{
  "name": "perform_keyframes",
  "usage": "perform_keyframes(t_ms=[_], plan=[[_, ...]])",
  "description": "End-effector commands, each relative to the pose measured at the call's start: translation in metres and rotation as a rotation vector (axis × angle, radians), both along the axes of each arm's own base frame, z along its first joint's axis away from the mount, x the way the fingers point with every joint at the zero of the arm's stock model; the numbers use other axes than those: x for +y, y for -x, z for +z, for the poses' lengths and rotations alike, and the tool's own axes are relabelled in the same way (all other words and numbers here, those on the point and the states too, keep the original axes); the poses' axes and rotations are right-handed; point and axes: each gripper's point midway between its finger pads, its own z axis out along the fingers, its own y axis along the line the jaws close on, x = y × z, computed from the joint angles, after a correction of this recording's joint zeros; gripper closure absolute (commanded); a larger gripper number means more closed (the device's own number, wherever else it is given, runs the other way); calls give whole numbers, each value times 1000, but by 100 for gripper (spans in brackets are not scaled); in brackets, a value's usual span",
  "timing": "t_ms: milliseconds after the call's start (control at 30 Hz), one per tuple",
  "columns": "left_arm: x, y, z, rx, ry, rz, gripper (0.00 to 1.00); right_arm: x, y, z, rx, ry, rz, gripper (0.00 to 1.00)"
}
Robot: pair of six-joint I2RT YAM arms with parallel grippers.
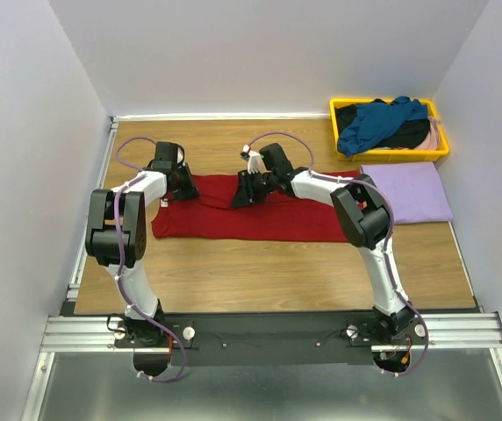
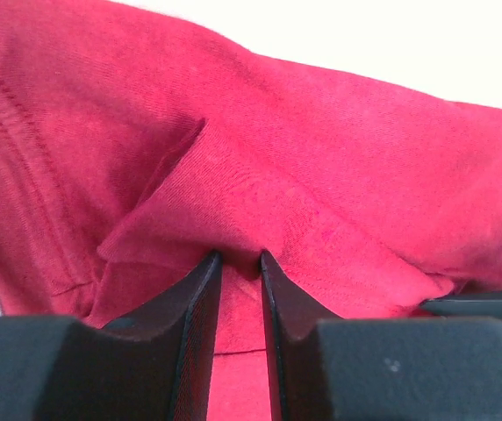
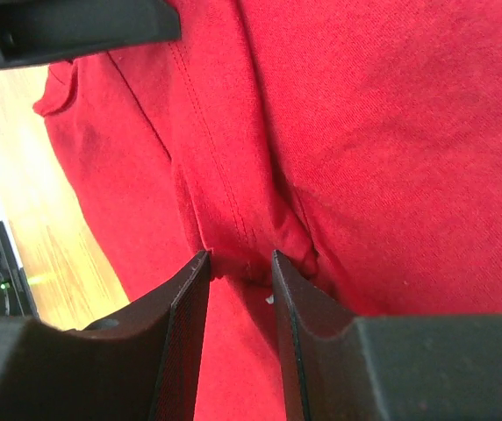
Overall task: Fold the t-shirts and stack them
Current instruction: Fold the tshirt
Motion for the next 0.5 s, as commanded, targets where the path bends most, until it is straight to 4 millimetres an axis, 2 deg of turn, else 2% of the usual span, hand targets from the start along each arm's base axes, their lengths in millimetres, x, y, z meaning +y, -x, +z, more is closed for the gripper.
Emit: perform_keyframes(t_ms=[0,33,100,133,167,200,233,333,367,400,433,467], plan=[[26,-15,23,-59,-103,67,67,3,2,21,-41,-39,19,58],[28,-19,43,-104,-113,80,66,2,4,25,-44,-38,22,58],[35,-20,63,-147,-142,110,64,-1,5,46,-88,-48,26,56],[42,-18,82,-187,-163,136,59,-7,4,59,-129,-34,14,54],[41,-17,91,-207,-160,138,56,-9,2,56,-137,-13,2,54],[44,-14,96,-217,-179,148,50,-18,-3,67,-178,11,-37,52],[44,-10,101,-224,-192,150,45,-25,-3,67,-186,41,-58,50],[36,9,97,-196,-224,134,43,-55,-9,73,-237,132,-150,42],[33,19,87,-166,-223,128,43,-63,-9,75,-245,152,-171,40],[26,25,80,-145,-209,118,43,-80,-12,66,-250,210,-212,37],[24,36,66,-108,-205,113,43,-91,-9,69,-257,242,-223,36],[23,41,60,-97,-203,116,43,-101,-7,63,-252,280,-239,36]])
